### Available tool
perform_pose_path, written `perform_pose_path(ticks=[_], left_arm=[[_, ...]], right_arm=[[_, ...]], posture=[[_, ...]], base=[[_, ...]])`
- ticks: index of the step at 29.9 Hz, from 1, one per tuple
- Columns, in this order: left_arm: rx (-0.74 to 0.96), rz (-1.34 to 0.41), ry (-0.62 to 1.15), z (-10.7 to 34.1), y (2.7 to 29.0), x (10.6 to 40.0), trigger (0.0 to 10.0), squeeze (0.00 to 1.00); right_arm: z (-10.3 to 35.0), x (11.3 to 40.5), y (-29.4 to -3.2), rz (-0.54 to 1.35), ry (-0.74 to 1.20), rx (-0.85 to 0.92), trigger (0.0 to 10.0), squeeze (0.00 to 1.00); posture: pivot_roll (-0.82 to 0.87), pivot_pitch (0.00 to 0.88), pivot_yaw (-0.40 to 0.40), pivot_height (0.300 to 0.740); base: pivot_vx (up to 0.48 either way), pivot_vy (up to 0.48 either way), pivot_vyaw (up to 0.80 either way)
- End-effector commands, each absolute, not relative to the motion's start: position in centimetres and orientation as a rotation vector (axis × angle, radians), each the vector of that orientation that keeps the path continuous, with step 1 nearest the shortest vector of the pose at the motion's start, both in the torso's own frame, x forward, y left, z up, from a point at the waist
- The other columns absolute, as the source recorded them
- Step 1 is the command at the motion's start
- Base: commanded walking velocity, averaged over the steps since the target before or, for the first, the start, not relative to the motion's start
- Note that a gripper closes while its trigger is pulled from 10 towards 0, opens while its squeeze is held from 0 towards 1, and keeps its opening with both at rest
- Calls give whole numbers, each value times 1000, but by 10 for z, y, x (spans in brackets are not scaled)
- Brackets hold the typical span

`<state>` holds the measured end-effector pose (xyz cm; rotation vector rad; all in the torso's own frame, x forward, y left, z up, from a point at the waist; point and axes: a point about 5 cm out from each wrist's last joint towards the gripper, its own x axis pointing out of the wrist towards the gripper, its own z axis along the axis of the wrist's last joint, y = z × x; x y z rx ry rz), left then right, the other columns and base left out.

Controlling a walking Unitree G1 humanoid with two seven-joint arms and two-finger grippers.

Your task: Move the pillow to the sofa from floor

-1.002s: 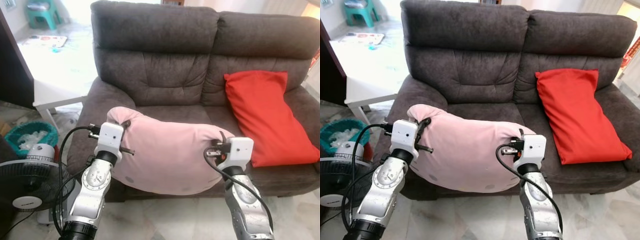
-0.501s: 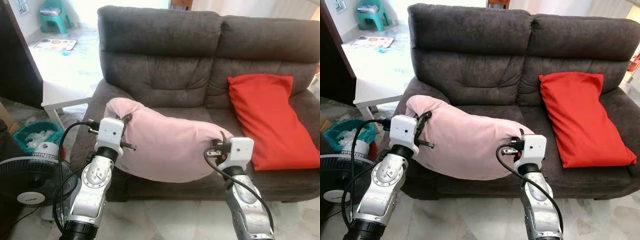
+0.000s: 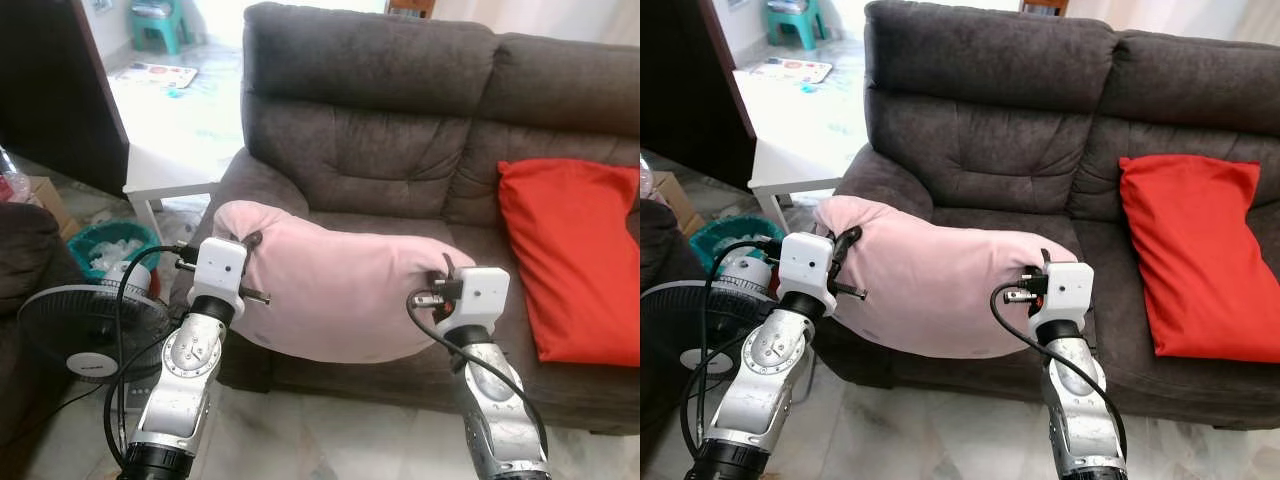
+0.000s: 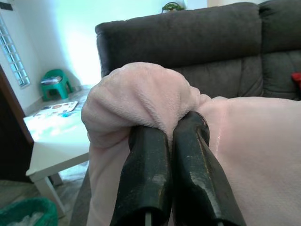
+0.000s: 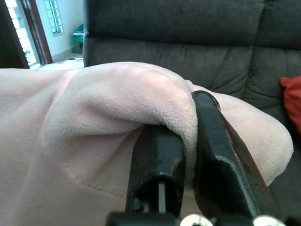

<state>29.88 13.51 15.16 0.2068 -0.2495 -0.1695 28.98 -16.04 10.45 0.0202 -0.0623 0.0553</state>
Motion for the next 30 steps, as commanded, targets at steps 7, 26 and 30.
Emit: perform_pose_path(ticks=[7, 26, 30], left_arm=[[208, -184, -338, 171, 129, 299, 10000, 0], [203, -198, -338, 170, 128, 301, 10000, 0], [204, -199, -336, 170, 128, 301, 10000, 0]], right_arm=[[114, 291, -161, 52, -117, 18, 10000, 0], [116, 292, -155, 85, -129, -30, 10000, 0], [114, 292, -156, 70, -118, 4, 10000, 0]], posture=[[157, 0, -85, 740], [148, 0, -78, 740], [151, 0, -78, 740]], base=[[0, 0, 0], [204, 0, 156], [266, 0, 0]])
